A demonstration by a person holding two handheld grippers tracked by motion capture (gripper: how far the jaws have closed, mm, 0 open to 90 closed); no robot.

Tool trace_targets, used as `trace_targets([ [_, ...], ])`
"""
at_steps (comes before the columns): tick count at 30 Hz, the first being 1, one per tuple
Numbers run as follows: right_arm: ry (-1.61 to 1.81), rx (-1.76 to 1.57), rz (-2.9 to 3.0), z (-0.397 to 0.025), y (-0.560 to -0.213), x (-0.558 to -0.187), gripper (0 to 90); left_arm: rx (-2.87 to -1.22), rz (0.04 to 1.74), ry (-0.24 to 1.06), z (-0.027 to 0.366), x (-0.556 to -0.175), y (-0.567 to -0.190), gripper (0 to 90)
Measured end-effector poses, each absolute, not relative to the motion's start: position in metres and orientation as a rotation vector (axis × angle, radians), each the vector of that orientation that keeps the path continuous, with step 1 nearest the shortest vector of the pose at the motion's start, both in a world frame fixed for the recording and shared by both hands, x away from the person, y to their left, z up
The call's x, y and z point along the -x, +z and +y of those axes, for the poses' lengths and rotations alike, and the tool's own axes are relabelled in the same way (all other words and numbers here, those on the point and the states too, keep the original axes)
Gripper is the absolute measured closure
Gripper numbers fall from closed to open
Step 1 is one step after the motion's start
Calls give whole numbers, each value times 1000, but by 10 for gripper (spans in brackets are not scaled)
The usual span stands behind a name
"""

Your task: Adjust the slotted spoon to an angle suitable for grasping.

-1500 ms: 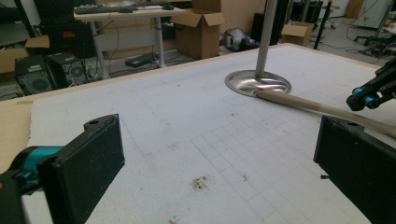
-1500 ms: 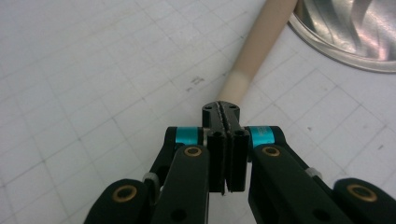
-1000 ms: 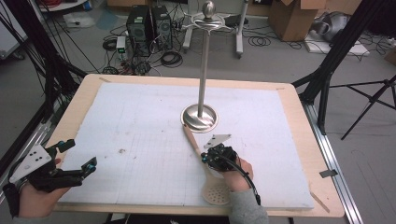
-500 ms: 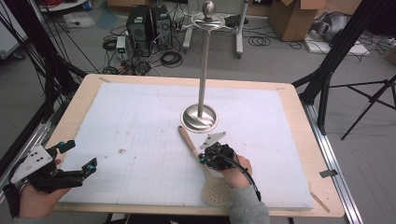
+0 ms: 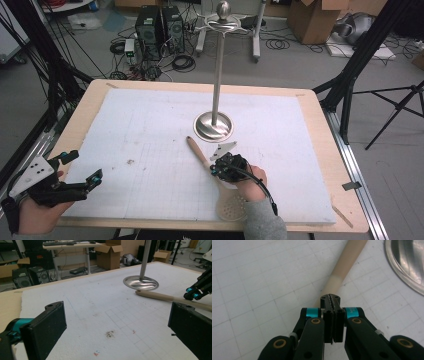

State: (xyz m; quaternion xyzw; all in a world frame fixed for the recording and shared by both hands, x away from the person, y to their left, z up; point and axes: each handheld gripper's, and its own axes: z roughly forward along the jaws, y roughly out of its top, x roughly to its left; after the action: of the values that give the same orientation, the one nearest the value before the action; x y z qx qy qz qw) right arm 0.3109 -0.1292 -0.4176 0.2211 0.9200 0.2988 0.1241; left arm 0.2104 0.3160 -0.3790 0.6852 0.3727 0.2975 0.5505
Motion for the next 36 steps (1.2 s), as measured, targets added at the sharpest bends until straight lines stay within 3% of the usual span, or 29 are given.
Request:
trace_targets([
  [10, 906, -543, 2716, -127, -418, -313, 900, -1622, 888, 704, 317, -210, -380, 20],
  [36, 850, -733, 2765, -115, -415, -323, 900, -1625, 890, 689, 317, -214, -383, 20],
])
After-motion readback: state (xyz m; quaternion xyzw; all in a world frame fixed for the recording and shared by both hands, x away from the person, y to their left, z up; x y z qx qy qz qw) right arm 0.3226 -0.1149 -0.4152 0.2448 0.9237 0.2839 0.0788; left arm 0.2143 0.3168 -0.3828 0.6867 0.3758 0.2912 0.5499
